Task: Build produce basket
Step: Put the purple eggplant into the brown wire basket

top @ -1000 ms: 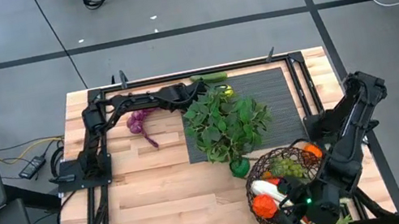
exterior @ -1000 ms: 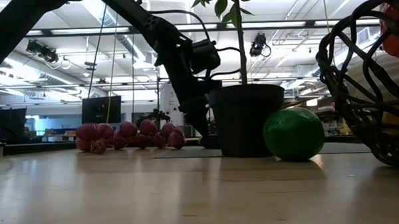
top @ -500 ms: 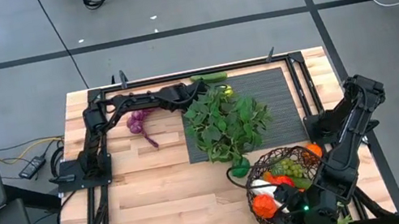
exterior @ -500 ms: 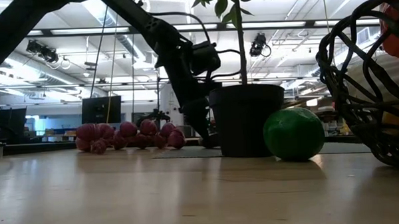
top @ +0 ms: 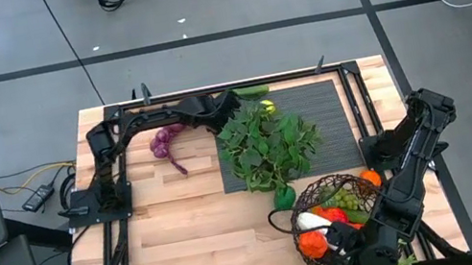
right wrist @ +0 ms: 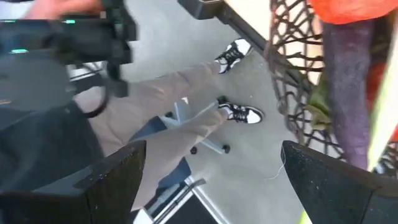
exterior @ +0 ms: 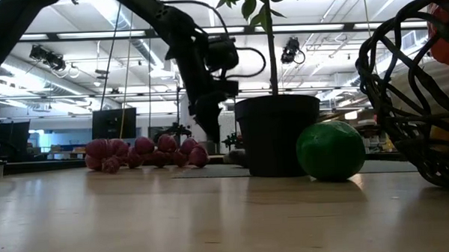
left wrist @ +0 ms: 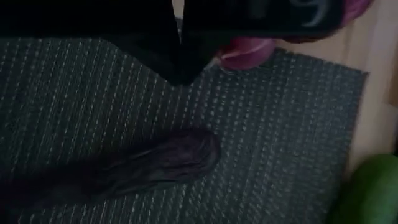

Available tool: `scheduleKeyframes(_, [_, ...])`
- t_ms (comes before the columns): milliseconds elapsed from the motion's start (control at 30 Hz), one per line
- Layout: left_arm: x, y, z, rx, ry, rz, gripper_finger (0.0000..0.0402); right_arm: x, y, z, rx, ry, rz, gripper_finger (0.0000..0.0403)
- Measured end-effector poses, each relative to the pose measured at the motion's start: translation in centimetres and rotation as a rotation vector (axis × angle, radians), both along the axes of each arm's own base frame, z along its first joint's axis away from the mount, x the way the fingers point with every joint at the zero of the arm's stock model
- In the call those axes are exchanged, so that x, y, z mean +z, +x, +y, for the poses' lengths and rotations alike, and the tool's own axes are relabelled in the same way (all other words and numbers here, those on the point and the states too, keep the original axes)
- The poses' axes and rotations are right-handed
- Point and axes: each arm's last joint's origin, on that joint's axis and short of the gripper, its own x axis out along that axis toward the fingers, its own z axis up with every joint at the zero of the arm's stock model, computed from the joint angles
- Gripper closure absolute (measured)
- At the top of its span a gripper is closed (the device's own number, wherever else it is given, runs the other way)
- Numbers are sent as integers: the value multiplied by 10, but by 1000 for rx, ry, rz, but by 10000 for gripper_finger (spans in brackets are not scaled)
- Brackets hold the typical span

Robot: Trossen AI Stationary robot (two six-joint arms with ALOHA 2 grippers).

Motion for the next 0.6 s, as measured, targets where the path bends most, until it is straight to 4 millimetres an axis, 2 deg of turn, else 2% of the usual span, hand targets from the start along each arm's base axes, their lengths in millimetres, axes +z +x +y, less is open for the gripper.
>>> scheduleKeyframes(167, [20, -4, -3, -27, -15, -63, 387, -1, -1, -1, 22, -22, -5, 23])
scheduleKeyframes(333, [23, -5, -6, -141, -3, -53, 370, -2, -1, -2, 19, -43, -4, 23])
scheduleKeyframes(500, [23, -5, -5, -238, 43, -42, 302, -2, -1, -2, 6, -40, 2, 23])
scheduleKeyframes(600, [24, -3, -7, -400, 121, -26, 243, -2, -1, -2, 2, -38, 3, 23])
